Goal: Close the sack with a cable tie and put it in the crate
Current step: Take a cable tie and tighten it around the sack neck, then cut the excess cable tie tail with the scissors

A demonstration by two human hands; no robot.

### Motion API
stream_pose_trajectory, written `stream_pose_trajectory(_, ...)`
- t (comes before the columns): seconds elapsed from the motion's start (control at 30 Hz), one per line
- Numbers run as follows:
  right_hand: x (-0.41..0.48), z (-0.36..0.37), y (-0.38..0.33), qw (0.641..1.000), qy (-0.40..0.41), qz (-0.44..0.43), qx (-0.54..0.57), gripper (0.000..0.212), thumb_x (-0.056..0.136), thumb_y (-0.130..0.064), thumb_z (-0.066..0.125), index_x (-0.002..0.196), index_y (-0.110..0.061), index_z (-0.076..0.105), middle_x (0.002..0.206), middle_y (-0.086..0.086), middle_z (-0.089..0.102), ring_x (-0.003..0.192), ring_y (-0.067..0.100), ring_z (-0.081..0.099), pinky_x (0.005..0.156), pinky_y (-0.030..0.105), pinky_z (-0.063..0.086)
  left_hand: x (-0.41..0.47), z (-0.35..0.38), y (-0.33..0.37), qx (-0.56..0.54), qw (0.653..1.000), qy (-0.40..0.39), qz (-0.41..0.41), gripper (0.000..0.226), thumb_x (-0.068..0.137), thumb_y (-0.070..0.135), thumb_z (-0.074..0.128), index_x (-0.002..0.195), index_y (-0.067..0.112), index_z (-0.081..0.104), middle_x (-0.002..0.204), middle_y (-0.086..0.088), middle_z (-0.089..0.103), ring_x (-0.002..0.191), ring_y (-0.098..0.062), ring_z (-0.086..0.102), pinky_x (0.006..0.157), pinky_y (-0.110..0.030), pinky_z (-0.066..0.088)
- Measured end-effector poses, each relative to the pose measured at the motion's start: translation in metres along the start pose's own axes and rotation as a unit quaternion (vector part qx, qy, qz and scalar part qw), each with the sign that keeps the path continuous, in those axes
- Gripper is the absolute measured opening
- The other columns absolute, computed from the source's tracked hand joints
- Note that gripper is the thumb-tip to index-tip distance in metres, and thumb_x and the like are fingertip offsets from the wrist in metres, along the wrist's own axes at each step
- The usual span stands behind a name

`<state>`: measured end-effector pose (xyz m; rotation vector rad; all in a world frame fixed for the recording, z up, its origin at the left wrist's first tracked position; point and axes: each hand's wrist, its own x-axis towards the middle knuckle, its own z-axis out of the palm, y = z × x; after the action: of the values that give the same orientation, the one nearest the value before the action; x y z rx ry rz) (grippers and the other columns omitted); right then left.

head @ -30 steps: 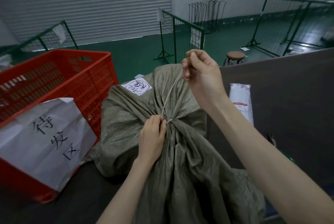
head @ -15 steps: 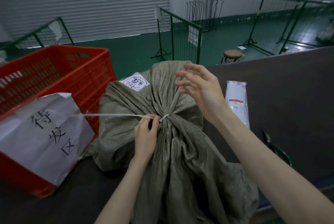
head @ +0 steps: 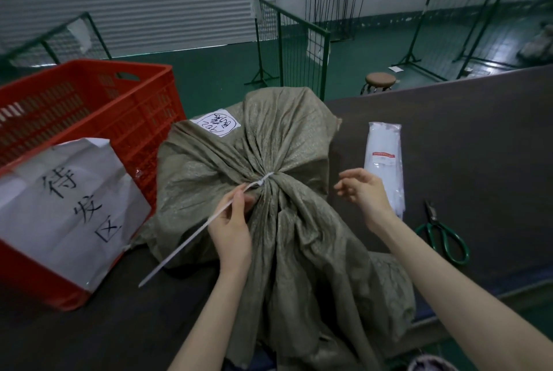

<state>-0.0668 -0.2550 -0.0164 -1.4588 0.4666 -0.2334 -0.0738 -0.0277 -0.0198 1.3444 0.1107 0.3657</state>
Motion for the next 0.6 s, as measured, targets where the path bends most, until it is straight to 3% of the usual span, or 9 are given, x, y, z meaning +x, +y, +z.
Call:
stream_pose_trajectory(0.13, 0.020, -0.039, 0.034, 0.991, 0.097, 0.024, -0.093, 0.016, 0.084, 0.004, 0.051, 0.085, -0.008, 0.062, 0.073, 0.011, 0.067, 0.052, 0.007, 0.060, 0.049, 0.016, 0.045, -0.006, -0.001, -0.003, 0.008, 1.000, 0.009, 0.009, 0.024, 0.097, 0.013, 0.048, 0.091, 0.019, 0.071, 0.073, -0.004, 0.064, 0.071, -0.009, 0.060, 0.072, -0.021, 0.049)
stream_pose_trajectory(0.27, 0.030, -0.083, 0.064, 0.950, 0.185, 0.039, -0.250, 0.020, 0.077, -0.004, 0.060, 0.096, -0.006, 0.066, 0.100, 0.020, 0.068, 0.091, 0.033, 0.063, 0.078, 0.034, 0.048, -0.006, -0.002, -0.006, 0.011, 1.000, 0.012, -0.006, 0.022, 0.093, 0.004, 0.050, 0.095, 0.011, 0.071, 0.065, 0.006, 0.064, 0.065, -0.002, 0.059, 0.064, -0.015, 0.049)
stream_pose_trajectory(0.47, 0.016, -0.135, 0.094, 0.845, 0.201, 0.128, -0.479, 0.039, 0.084, -0.013, 0.057, 0.120, 0.000, 0.049, 0.131, 0.029, 0.044, 0.122, 0.045, 0.040, 0.099, 0.048, 0.035, -0.010, -0.001, -0.005, 0.014, 1.000, 0.008, -0.016, 0.026, 0.089, -0.002, 0.049, 0.087, 0.014, 0.070, 0.067, -0.004, 0.060, 0.060, -0.001, 0.057, 0.058, -0.013, 0.047)
stream_pose_trajectory(0.6, 0.011, -0.145, 0.106, 0.813, 0.214, 0.152, -0.521, 0.043, 0.085, -0.017, 0.058, 0.121, 0.002, 0.043, 0.136, 0.030, 0.036, 0.128, 0.044, 0.032, 0.104, 0.048, 0.028, -0.012, 0.001, -0.004, 0.020, 1.000, 0.003, -0.023, 0.025, 0.087, -0.003, 0.049, 0.086, 0.011, 0.069, 0.066, -0.005, 0.057, 0.057, -0.001, 0.054, 0.056, -0.012, 0.045)
